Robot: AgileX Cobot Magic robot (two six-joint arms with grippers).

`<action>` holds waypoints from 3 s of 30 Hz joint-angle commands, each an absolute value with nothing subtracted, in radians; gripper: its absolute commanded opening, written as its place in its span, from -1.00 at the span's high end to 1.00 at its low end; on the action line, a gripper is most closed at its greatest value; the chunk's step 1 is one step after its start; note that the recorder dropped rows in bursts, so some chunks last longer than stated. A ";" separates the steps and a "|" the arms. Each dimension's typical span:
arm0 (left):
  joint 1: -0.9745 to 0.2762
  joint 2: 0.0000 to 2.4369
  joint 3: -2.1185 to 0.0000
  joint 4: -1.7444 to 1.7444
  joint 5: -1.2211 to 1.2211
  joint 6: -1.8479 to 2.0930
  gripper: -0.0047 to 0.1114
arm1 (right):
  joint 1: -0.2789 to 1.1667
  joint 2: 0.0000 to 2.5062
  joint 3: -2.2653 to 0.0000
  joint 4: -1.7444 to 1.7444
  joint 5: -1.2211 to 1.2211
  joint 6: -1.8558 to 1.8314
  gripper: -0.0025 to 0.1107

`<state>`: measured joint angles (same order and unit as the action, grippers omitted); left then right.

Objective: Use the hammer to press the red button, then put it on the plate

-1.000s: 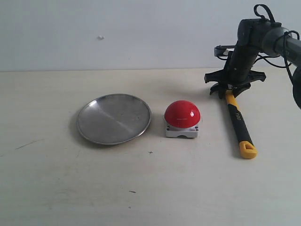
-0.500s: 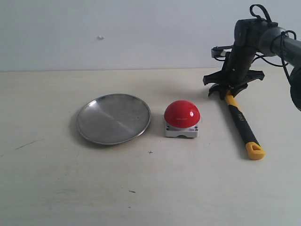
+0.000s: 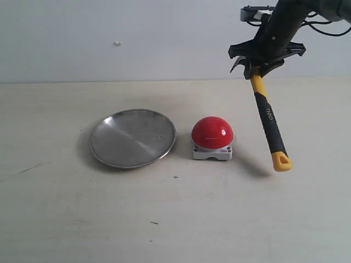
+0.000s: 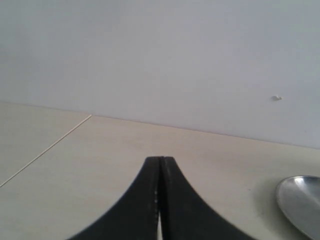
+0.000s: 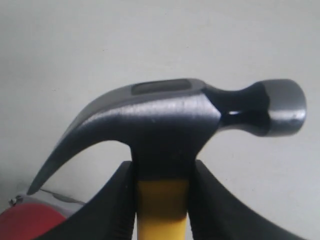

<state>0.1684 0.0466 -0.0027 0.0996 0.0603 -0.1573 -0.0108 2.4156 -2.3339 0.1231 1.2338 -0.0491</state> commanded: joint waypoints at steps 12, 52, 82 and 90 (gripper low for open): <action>0.167 0.042 0.000 0.101 0.057 -0.161 0.92 | -0.014 2.194 -2.189 0.327 1.221 -0.164 0.96; 0.167 0.042 0.000 0.101 0.057 -0.161 0.92 | 0.243 1.798 -1.145 1.744 0.802 -1.227 0.96; 0.167 0.042 0.000 0.101 -0.117 -0.157 0.92 | 0.257 1.798 -1.145 1.744 0.779 -1.245 0.96; 0.167 0.042 0.000 0.101 -0.285 -0.510 0.92 | 0.257 1.798 -1.145 1.744 0.779 -1.256 0.96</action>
<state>0.1684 0.0466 0.0011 0.1011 -0.2495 -0.3412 0.2554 1.8148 -1.1413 1.6973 0.7489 -1.2435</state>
